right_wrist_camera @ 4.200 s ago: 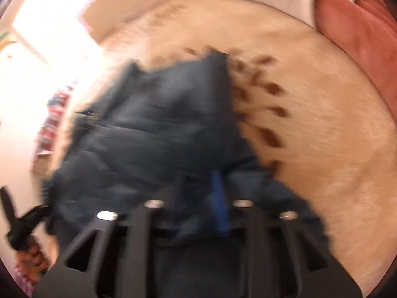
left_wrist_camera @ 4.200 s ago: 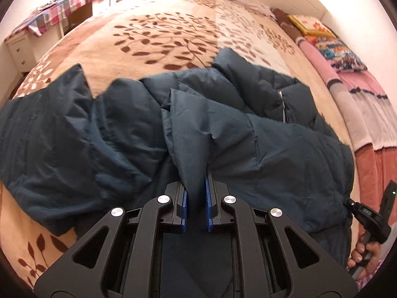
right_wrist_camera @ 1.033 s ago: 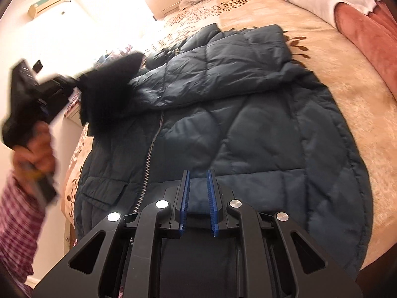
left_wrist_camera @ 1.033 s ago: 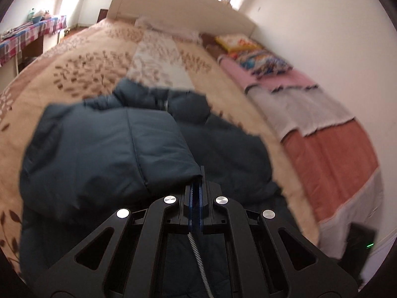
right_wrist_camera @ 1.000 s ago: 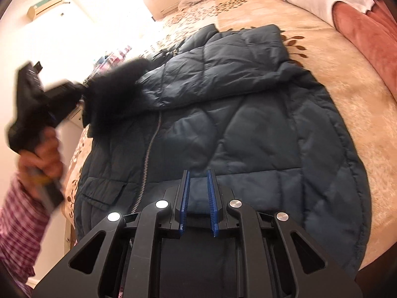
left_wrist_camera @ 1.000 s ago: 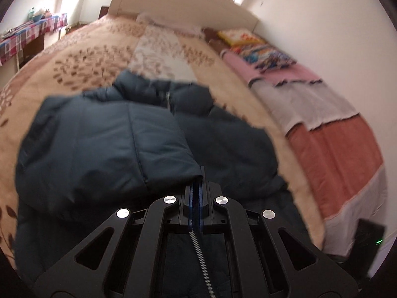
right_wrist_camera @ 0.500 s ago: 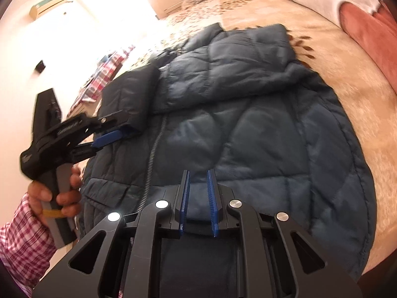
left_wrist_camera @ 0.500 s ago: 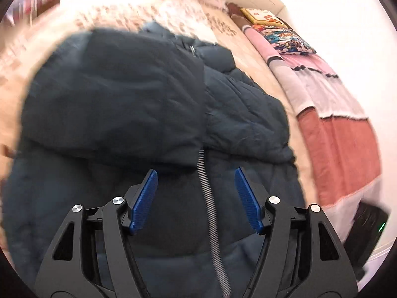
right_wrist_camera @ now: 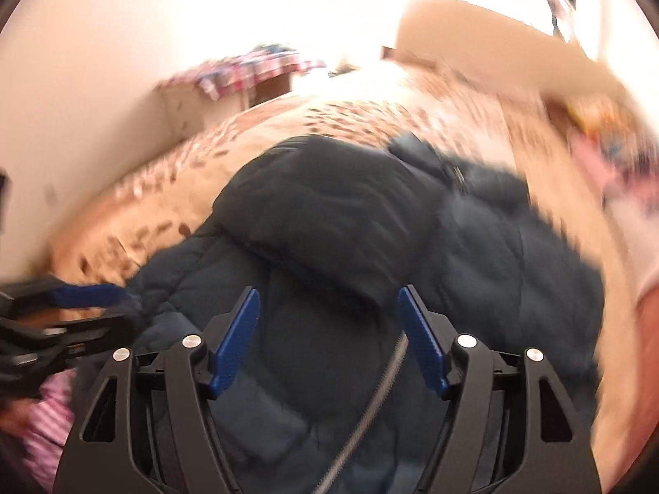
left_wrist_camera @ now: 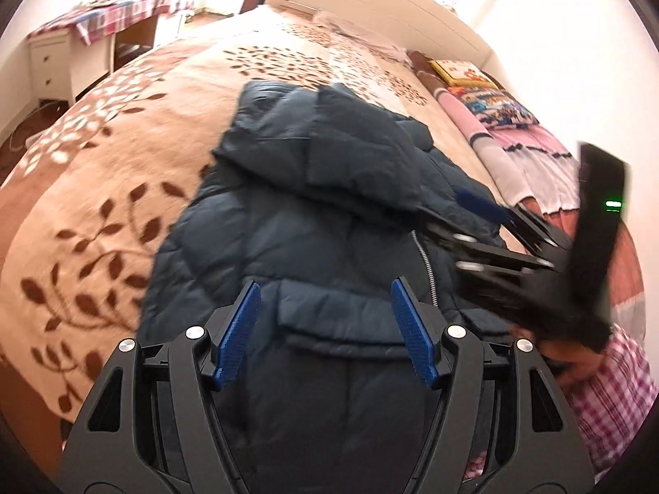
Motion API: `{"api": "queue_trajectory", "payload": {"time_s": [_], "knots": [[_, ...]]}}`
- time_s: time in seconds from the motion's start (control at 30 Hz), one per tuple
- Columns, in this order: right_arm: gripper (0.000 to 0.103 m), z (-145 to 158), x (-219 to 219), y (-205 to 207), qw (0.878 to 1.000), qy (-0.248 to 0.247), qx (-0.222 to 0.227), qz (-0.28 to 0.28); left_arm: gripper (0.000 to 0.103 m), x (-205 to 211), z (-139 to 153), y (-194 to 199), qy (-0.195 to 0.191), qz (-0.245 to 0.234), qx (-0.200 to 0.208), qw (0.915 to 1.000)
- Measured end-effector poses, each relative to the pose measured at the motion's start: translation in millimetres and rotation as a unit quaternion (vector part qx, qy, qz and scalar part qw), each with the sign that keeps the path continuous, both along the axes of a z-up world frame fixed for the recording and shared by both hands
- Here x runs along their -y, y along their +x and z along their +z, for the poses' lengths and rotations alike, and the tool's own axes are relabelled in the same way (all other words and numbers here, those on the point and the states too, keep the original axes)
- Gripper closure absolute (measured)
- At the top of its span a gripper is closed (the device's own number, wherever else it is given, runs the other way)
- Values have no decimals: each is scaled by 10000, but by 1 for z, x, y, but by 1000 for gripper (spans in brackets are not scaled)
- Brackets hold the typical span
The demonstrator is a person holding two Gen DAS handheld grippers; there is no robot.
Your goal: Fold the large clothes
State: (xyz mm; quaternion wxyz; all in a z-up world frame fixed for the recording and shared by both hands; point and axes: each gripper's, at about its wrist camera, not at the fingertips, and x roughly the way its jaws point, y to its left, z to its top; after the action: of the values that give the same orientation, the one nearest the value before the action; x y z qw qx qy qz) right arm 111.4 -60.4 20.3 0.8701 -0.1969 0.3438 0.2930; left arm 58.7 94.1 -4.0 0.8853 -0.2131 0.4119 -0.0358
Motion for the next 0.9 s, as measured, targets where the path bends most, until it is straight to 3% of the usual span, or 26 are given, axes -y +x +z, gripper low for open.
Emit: {"api": "queue_trajectory", "payload": {"time_s": [0.17, 0.2, 0.27, 0.33, 0.37, 0.43, 0.57, 0.67, 0.77, 0.83, 0.9], "knots": [[35, -34, -53, 10, 9907, -1181, 613, 281, 38, -15, -1, -9, -107, 130, 61, 9998], [39, -41, -59, 16, 9885, -1332, 668, 254, 38, -17, -1, -9, -122, 159, 64, 9998], [57, -51, -63, 25, 9864, -1506, 639, 152, 38, -22, -3, -10, -170, 191, 62, 9997], [86, -57, -61, 40, 9878, -1499, 410, -8, 38, -25, -4, -11, -184, 208, 39, 9996], [94, -55, -56, 44, 9906, -1345, 257, -51, 38, -25, -5, -10, -187, 208, 28, 9996], [100, -45, -41, 48, 9955, -921, 126, -208, 38, -25, -7, -10, -204, 207, 2, 9996], [100, -12, -7, 45, 9985, 37, 109, -533, 38, -20, -8, -7, -223, 169, -69, 9996], [101, 12, 34, 44, 9919, 755, 5, -1023, 38, -12, -5, -6, -213, 83, -63, 9997], [101, 24, 91, 50, 9730, 1548, -320, -1683, 38, -4, -3, -5, -162, 3, -56, 9999], [101, 19, 137, 56, 9488, 2127, -687, -2231, 38, 3, -3, -3, -151, -53, -92, 9998], [102, 3, 172, 57, 9275, 2408, -1008, -2677, 38, 9, -4, -1, -153, -98, -148, 9997]]}}
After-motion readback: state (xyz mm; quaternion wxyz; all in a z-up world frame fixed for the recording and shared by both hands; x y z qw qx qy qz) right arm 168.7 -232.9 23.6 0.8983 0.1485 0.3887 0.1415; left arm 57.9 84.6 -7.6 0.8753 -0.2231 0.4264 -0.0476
